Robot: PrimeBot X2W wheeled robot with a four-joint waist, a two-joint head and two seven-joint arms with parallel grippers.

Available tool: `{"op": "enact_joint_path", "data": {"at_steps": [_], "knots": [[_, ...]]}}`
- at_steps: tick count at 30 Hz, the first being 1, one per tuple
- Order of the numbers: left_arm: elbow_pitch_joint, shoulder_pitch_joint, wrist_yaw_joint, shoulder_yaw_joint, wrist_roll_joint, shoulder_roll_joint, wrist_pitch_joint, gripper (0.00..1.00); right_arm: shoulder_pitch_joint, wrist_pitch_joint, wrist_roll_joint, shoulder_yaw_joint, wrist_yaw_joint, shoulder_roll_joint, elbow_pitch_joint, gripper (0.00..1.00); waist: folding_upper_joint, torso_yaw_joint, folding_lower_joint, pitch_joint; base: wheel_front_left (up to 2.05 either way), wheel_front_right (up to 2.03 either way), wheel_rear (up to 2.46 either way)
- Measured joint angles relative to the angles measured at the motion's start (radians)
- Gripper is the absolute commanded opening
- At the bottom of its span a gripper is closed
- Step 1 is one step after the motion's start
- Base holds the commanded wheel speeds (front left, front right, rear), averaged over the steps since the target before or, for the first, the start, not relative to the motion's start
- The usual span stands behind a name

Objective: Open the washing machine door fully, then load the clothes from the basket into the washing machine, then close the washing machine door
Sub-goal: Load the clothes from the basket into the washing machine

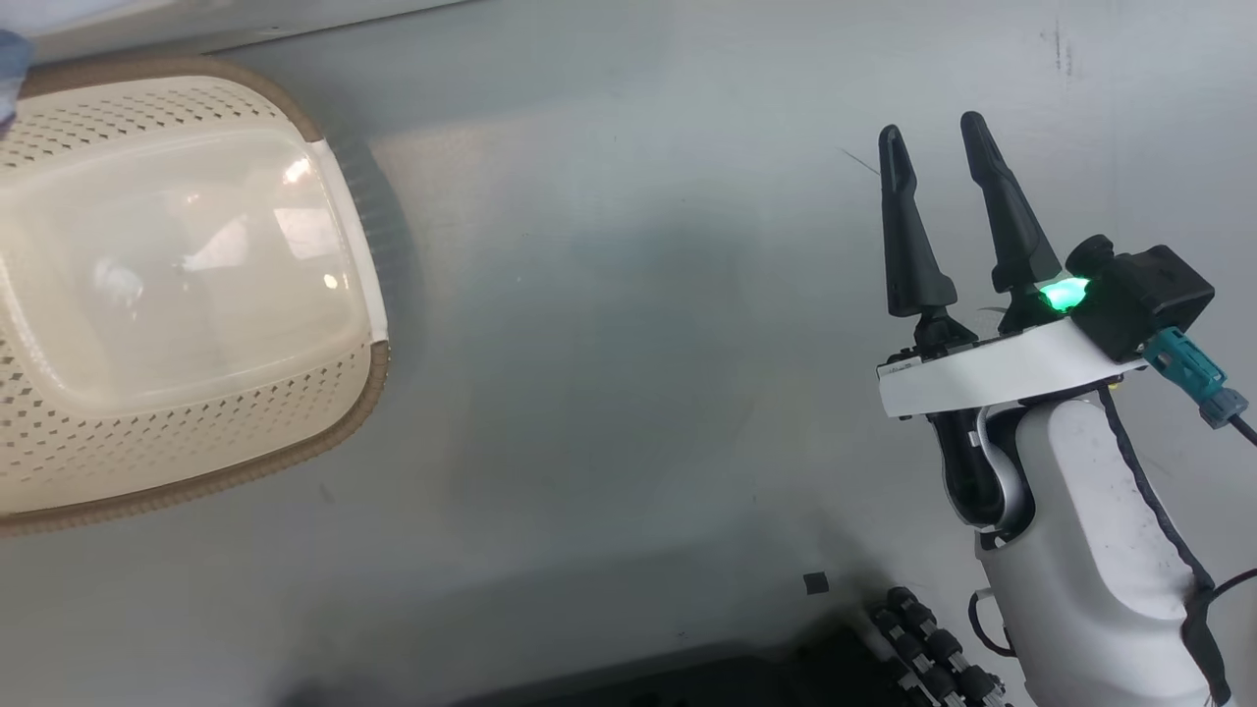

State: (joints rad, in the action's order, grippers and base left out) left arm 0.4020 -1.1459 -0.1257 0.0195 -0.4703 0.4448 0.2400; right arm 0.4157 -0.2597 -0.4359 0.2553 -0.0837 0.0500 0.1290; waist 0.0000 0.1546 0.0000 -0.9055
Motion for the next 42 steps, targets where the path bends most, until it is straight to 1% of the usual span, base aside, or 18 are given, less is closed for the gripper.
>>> {"op": "enact_joint_path", "data": {"at_steps": [7, 12, 21, 24, 29, 32, 35, 42], "knots": [[-0.053, 0.116, 0.000, 0.012, -0.003, -0.049, 0.012, 1.00, -0.020, 0.000, 0.014, -0.009, 0.000, 0.001, 0.008, 1.00, 0.0000, -0.028, 0.0000, 0.035, 0.00, 0.00, 0.00], [-0.105, 0.196, 0.001, 0.031, -0.002, -0.062, 0.018, 1.00, -0.023, 0.000, 0.016, -0.009, 0.000, 0.001, 0.008, 1.00, 0.0000, -0.044, 0.0000, 0.057, 0.00, 0.00, 0.00], [-0.215, 0.338, 0.031, 0.099, 0.001, -0.101, 0.018, 1.00, -0.039, 0.000, 0.018, -0.013, 0.000, 0.001, 0.009, 1.00, 0.0000, -0.059, 0.0000, 0.072, 0.00, 0.00, 0.00], [-0.269, 0.399, 0.039, 0.135, 0.007, -0.130, 0.018, 1.00, -0.039, 0.000, 0.023, -0.015, -0.001, 0.002, 0.009, 1.00, 0.0000, -0.061, 0.0000, 0.073, 0.00, 0.00, 0.00], [-0.324, 0.511, 0.051, 0.156, 0.022, -0.183, 0.018, 1.00, -0.040, 0.000, 0.024, -0.015, -0.001, 0.002, 0.009, 1.00, 0.0000, -0.061, 0.0000, 0.074, 0.00, 0.00, 0.00], [-0.344, 0.578, 0.051, 0.169, 0.030, -0.209, 0.018, 1.00, -0.040, 0.000, 0.024, -0.016, -0.002, 0.003, 0.009, 1.00, 0.0000, -0.062, 0.0000, 0.073, 0.00, 0.00, 0.00], [-0.364, 0.644, 0.051, 0.168, 0.032, -0.235, 0.018, 1.00, -0.042, 0.000, 0.026, -0.020, -0.002, 0.003, 0.009, 1.00, 0.0000, -0.064, 0.0000, 0.073, 0.00, 0.00, 0.00], [-0.387, 0.764, 0.049, 0.165, 0.066, -0.275, 0.018, 1.00, -0.042, 0.000, 0.041, -0.018, -0.003, 0.004, 0.009, 1.00, 0.0000, -0.068, -0.0001, 0.070, 0.00, 0.00, 0.00]]}}
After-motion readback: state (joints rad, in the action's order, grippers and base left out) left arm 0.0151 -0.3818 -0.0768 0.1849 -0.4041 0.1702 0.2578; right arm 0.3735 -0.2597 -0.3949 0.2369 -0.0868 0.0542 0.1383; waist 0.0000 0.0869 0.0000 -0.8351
